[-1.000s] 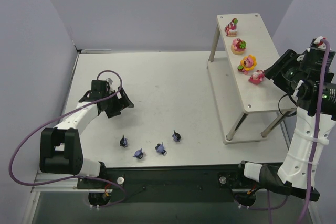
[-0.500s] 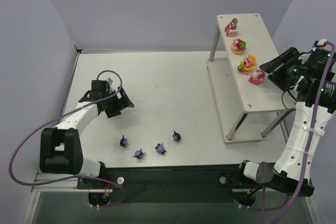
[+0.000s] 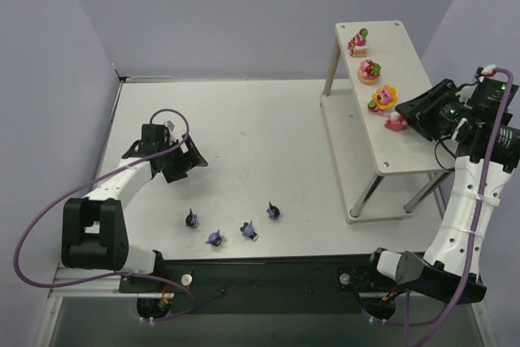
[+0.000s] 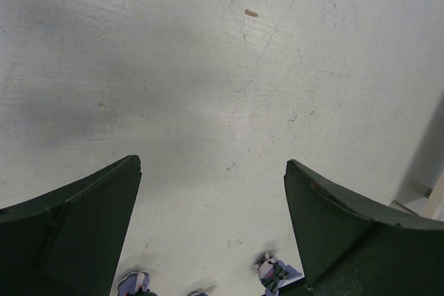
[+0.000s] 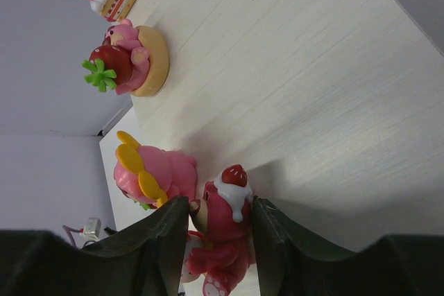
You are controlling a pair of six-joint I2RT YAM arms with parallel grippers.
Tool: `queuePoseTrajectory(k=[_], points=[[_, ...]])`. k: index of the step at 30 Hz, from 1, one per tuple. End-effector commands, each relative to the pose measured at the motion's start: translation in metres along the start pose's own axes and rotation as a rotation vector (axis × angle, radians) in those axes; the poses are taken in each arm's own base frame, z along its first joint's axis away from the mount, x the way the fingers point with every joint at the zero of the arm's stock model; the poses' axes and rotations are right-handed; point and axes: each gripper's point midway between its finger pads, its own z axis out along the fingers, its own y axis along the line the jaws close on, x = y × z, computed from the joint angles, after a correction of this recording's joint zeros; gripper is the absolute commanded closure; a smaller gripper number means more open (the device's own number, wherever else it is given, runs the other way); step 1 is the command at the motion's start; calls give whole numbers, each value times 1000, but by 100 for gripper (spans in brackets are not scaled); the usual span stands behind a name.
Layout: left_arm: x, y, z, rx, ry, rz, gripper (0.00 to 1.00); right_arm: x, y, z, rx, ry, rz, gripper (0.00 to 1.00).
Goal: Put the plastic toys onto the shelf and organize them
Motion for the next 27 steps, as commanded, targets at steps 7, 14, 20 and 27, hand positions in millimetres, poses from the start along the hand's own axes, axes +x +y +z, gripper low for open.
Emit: queuePoseTrajectory(k=[7, 14, 20, 27], points=[[-12, -12, -6, 31, -43, 15, 5, 10, 4, -18, -12, -5, 10, 92], [-12, -12, -7, 30, -44, 11, 5, 10, 4, -40, -2, -107, -136, 100], [-15, -19, -13, 48, -49, 4, 6, -4, 25, -46, -143, -289, -211, 100], [-15, -30, -23, 85, -58, 43, 5, -18, 51, -62, -250, -440, -331, 100]])
